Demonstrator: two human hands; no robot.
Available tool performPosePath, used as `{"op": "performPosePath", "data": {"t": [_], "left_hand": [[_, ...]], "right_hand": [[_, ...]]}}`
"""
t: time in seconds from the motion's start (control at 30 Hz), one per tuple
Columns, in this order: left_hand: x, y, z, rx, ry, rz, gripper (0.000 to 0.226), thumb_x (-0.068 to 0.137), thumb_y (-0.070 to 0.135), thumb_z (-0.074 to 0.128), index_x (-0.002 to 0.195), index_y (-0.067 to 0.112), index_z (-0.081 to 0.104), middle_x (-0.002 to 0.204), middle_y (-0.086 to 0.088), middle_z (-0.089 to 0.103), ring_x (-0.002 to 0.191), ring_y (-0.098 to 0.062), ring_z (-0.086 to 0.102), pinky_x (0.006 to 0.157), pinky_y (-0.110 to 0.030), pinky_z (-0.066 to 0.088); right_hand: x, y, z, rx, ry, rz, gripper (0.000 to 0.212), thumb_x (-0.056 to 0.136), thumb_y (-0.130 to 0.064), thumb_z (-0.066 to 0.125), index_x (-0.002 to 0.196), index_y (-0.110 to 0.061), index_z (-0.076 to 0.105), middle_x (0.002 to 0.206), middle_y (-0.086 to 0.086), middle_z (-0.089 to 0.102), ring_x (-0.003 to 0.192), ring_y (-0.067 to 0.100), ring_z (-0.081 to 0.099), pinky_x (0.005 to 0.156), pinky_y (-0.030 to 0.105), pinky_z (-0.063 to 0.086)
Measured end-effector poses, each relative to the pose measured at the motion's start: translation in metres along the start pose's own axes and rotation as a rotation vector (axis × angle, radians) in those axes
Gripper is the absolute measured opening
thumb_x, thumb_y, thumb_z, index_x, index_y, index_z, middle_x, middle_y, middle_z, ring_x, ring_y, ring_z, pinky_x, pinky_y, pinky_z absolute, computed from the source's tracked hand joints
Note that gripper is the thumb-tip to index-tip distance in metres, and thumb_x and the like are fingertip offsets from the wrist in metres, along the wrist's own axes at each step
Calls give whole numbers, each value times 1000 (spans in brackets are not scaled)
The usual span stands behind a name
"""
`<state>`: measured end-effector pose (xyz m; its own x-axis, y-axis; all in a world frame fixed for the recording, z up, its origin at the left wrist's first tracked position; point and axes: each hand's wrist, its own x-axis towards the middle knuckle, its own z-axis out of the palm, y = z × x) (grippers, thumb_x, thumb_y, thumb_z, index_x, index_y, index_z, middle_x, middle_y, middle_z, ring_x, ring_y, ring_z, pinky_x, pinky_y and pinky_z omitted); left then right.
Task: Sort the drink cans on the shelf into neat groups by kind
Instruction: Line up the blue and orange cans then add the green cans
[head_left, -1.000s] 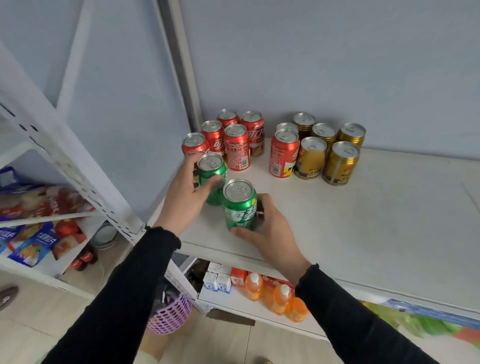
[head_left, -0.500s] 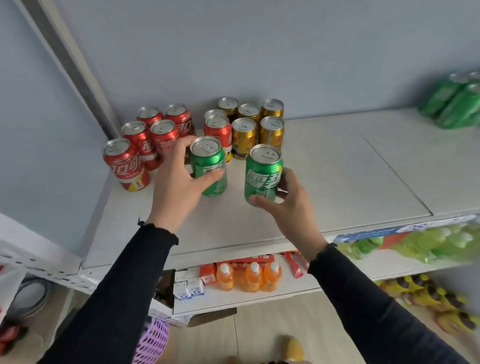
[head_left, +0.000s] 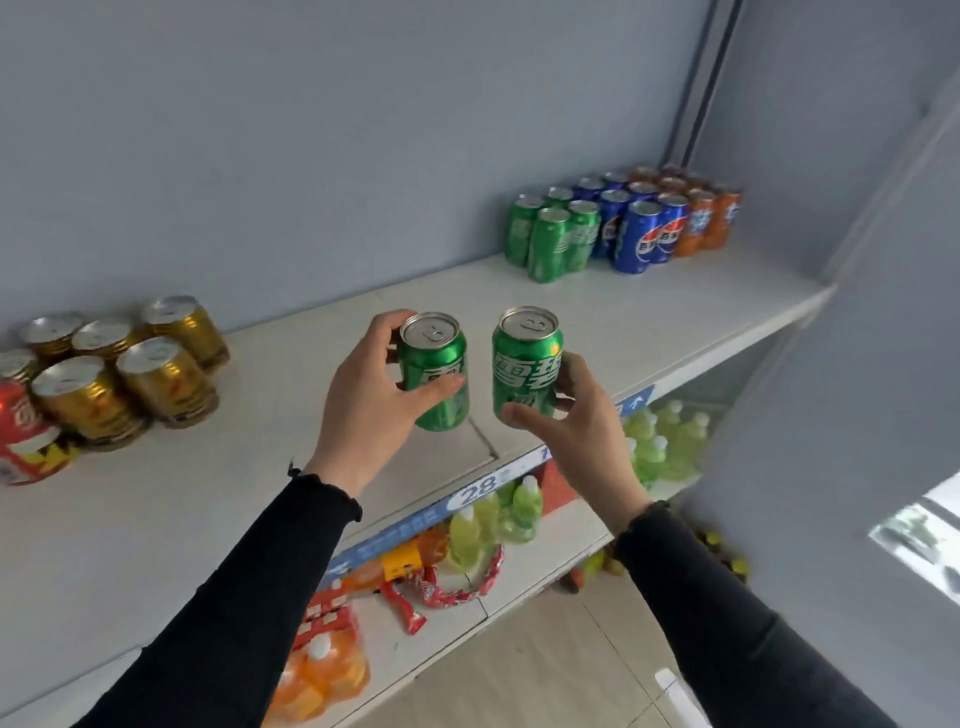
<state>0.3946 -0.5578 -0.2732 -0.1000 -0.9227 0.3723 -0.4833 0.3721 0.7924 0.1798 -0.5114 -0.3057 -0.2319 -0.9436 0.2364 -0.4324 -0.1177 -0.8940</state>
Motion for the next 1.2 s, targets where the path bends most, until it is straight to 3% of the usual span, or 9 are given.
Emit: {"op": "performPosePath", "data": {"t": [0.17, 0.33, 0.47, 0.6, 0.7, 0.9, 1.0, 1.1, 1.2], "left_hand": [[40, 38, 97, 4, -26, -25, 65, 72, 46, 85, 126, 38, 50, 120, 19, 62, 110, -5, 58, 92, -43, 53], [83, 57, 153, 45, -28, -35, 61, 71, 48, 84, 122, 40, 51, 116, 23, 62, 108, -4, 58, 92, -42, 52], [124, 55, 182, 86, -19, -29, 60, 69, 51, 83, 119, 41, 51, 115, 22, 62, 108, -6, 58, 91, -44, 52], [165, 42, 206, 142, -2, -34, 63, 69, 58, 79, 121, 43, 48, 116, 18, 62, 109, -11, 57, 88, -45, 52], [188, 33, 223, 158, 7, -53, 63, 69, 58, 79, 121, 42, 47, 115, 19, 61, 109, -12, 56, 87, -45, 52], [218, 25, 251, 170, 30, -63, 63, 71, 52, 81, 122, 38, 47, 117, 18, 61, 110, -11, 55, 87, -40, 52], [226, 21, 262, 174, 68, -56, 64, 71, 51, 81, 124, 37, 47, 119, 14, 57, 110, -11, 54, 86, -38, 51], [228, 20, 266, 207, 108, -61, 70, 72, 46, 83, 130, 32, 46, 123, 7, 48, 107, -7, 49, 83, -29, 48], [225, 15, 268, 199, 108, -66, 81, 72, 41, 85, 138, 31, 41, 130, 10, 47, 114, -8, 51, 91, -33, 53]], "right_hand": [[55, 51, -86, -73, 24, 22, 68, 73, -37, 85, 131, -27, 51, 114, -13, 66, 106, 9, 62, 90, 40, 55], [116, 81, -126, -72, 25, 33, 64, 75, -34, 85, 128, -22, 51, 114, -8, 65, 104, 12, 62, 87, 36, 54], [173, 101, -130, -73, 41, 44, 65, 74, -36, 84, 128, -21, 50, 118, 0, 65, 107, 18, 60, 86, 39, 53], [227, 117, -120, -51, 35, 85, 68, 75, -34, 84, 131, -21, 48, 122, 3, 63, 110, 20, 59, 81, 31, 46], [257, 126, -111, -21, 19, 100, 71, 75, -31, 84, 135, -21, 47, 125, 1, 64, 109, 19, 60, 84, 32, 48], [292, 140, -101, -2, -20, 104, 75, 78, -26, 83, 141, -20, 44, 117, -13, 58, 104, 7, 54, 79, 20, 43], [304, 149, -98, 19, -47, 91, 76, 77, -28, 83, 143, -22, 44, 129, -8, 62, 108, 5, 54, 93, 29, 50], [310, 156, -103, -6, -116, 45, 77, 78, -30, 83, 144, -23, 43, 135, -5, 61, 112, 5, 55, 98, 30, 49], [311, 169, -110, -70, -168, -2, 71, 80, -31, 80, 139, -23, 43, 134, -3, 62, 117, 17, 60, 99, 39, 51]]}}
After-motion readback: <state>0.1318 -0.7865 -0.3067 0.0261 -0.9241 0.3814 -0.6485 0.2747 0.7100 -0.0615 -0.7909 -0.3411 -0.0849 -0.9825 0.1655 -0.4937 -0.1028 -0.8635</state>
